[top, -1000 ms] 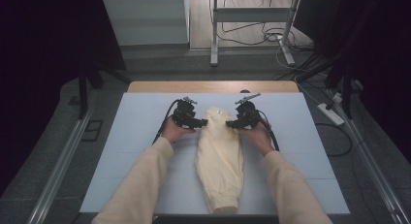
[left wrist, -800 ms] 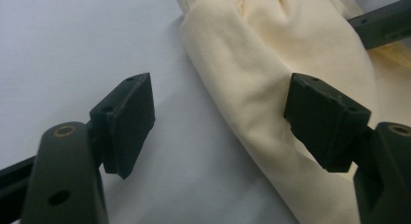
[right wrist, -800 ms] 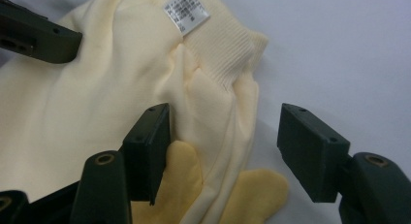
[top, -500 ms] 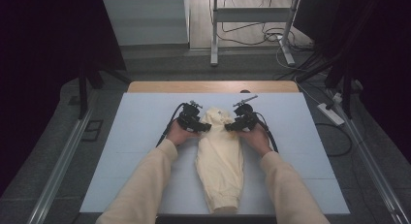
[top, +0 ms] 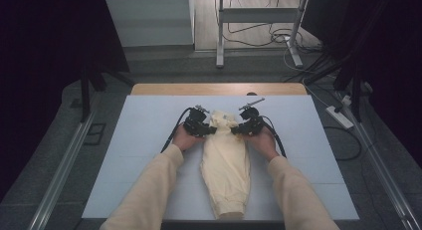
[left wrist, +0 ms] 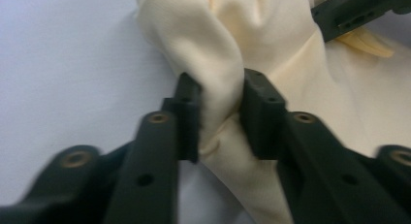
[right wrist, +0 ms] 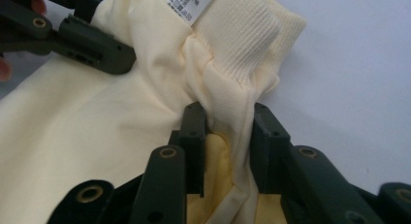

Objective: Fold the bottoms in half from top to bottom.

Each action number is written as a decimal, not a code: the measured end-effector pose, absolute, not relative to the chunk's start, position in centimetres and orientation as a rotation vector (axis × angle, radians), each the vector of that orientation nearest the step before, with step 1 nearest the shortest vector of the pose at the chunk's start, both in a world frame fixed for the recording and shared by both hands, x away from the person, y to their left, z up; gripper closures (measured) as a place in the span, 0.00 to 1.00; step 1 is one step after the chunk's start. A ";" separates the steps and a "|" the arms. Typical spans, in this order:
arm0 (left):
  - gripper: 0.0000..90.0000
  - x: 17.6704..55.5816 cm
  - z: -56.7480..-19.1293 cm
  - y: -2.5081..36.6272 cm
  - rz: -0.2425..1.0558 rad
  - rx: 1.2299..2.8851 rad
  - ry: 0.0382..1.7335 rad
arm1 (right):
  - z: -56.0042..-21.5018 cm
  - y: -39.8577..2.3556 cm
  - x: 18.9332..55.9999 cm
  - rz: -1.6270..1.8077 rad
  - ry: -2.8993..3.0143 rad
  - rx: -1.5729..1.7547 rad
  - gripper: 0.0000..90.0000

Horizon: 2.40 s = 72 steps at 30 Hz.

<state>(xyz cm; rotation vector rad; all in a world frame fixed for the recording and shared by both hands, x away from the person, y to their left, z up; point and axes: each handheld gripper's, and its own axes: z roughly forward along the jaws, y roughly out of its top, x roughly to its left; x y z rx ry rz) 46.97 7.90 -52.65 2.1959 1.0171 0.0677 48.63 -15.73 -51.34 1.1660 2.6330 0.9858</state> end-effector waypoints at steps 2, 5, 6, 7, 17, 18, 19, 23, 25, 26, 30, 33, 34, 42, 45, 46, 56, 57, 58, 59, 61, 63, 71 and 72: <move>0.86 46.8 -52.5 7.9 0.080 2.198 1.009 | -51.3 -15.8 48.5 0.982 2.633 1.146 0.81; 0.88 46.5 -52.2 7.8 0.100 2.193 0.998 | -51.1 -15.7 48.3 0.965 2.625 1.110 0.83; 0.88 46.4 -52.1 7.9 0.108 2.196 0.991 | -51.1 -15.7 48.2 0.960 2.624 1.105 0.83; 0.88 46.3 -52.0 7.9 0.114 2.193 0.988 | -51.0 -15.7 48.2 0.963 2.624 1.103 0.84; 0.89 45.7 -49.8 8.1 0.169 2.152 0.935 | -49.4 -16.4 47.8 1.018 2.588 1.061 0.85; 0.89 45.7 -49.7 8.1 0.171 2.150 0.934 | -49.3 -16.4 47.7 1.019 2.585 1.057 0.85; 0.89 45.6 -49.7 8.1 0.172 2.144 0.935 | -49.2 -16.4 47.7 1.022 2.580 1.054 0.85; 0.89 45.6 -49.5 8.3 0.166 2.128 0.935 | -48.8 -16.4 47.5 1.034 2.569 1.041 0.85; 0.89 45.6 -49.5 8.4 0.164 2.122 0.934 | -48.6 -16.4 47.4 1.041 2.565 1.038 0.85; 0.89 45.6 -49.4 8.4 0.163 2.119 0.935 | -48.6 -16.4 47.4 1.042 2.564 1.036 0.85; 0.89 45.6 -49.2 8.6 0.165 2.110 0.930 | -48.3 -16.4 47.4 1.046 2.560 1.028 0.85; 0.89 45.6 -48.8 8.7 0.168 2.103 0.925 | -47.9 -16.4 47.5 1.057 2.557 1.024 0.85; 0.89 45.7 -48.6 8.8 0.167 2.102 0.922 | -47.8 -16.4 47.5 1.061 2.554 1.026 0.85; 0.89 45.7 -47.8 9.0 0.175 2.077 0.915 | -46.6 -16.4 47.4 1.077 2.536 0.999 0.85; 0.90 45.7 -47.7 9.2 0.173 2.069 0.916 | -46.2 -16.3 47.3 1.080 2.532 0.989 0.85; 0.90 45.7 -47.6 9.2 0.173 2.067 0.917 | -46.2 -16.2 47.3 1.078 2.530 0.984 0.85; 0.90 45.8 -46.6 9.6 0.187 2.042 0.914 | -45.3 -16.0 47.5 1.079 2.523 0.961 0.85; 0.90 45.9 -46.2 9.6 0.192 2.034 0.911 | -44.9 -16.0 47.5 1.080 2.520 0.953 0.85; 0.90 46.0 -45.7 9.7 0.200 2.033 0.907 | -44.5 -15.9 47.6 1.078 2.511 0.943 0.85; 0.90 46.1 -45.2 9.7 0.209 2.027 0.904 | -44.0 -15.9 47.7 1.084 2.502 0.936 0.86; 0.90 46.2 -44.3 9.8 0.221 2.011 0.898 | -43.0 -15.9 47.7 1.101 2.478 0.927 0.86; 0.91 46.0 -44.0 9.9 0.226 2.007 0.896 | -42.4 -15.8 47.7 1.117 2.464 0.919 0.85; 0.91 45.9 -45.0 10.0 0.205 2.012 0.914 | -43.0 -15.6 47.2 1.088 2.481 0.908 0.86; 0.91 45.9 -44.9 10.0 0.206 2.012 0.912 | -42.9 -15.5 47.2 1.083 2.481 0.905 0.86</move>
